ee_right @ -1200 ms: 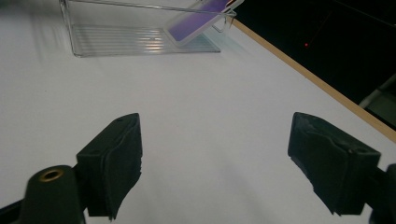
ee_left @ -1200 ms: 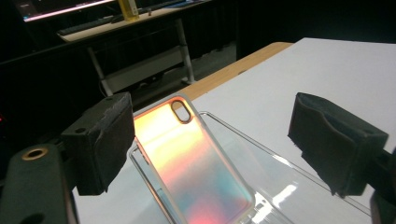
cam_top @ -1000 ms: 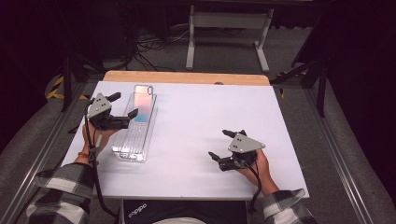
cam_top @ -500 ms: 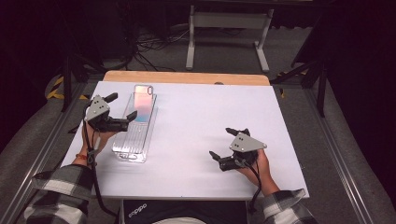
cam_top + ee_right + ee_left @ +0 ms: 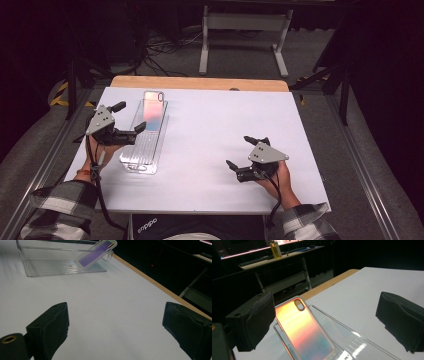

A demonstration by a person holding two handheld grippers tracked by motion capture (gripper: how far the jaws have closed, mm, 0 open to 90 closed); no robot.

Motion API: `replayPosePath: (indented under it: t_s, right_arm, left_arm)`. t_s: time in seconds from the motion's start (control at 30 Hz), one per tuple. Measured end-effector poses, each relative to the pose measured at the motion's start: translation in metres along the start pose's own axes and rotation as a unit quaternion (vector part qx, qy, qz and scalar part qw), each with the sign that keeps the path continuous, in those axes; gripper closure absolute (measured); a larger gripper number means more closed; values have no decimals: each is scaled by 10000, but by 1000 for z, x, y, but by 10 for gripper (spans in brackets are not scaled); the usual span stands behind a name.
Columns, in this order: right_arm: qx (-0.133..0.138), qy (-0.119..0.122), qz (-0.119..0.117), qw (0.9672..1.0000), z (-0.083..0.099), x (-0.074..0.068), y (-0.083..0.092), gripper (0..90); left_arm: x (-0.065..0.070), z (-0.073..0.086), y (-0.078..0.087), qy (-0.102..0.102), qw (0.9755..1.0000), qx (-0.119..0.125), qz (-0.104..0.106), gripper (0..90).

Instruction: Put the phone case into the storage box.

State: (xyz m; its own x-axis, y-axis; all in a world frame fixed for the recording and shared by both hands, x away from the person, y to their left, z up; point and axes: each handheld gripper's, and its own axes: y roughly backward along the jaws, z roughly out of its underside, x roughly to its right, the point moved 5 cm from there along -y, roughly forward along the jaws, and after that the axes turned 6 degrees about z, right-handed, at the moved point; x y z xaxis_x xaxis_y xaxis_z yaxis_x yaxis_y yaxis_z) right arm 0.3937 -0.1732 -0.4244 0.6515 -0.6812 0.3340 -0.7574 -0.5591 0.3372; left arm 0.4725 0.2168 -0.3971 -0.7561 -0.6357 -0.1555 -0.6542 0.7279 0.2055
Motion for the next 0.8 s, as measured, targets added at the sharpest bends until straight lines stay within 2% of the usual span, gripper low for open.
replayPosePath:
  t_s: [0.8]
  right_arm:
    - [45,71,57,9999,-4,-3,3,83]
  left_arm:
    - [30,-5,4,-165,9994,25,316,48]
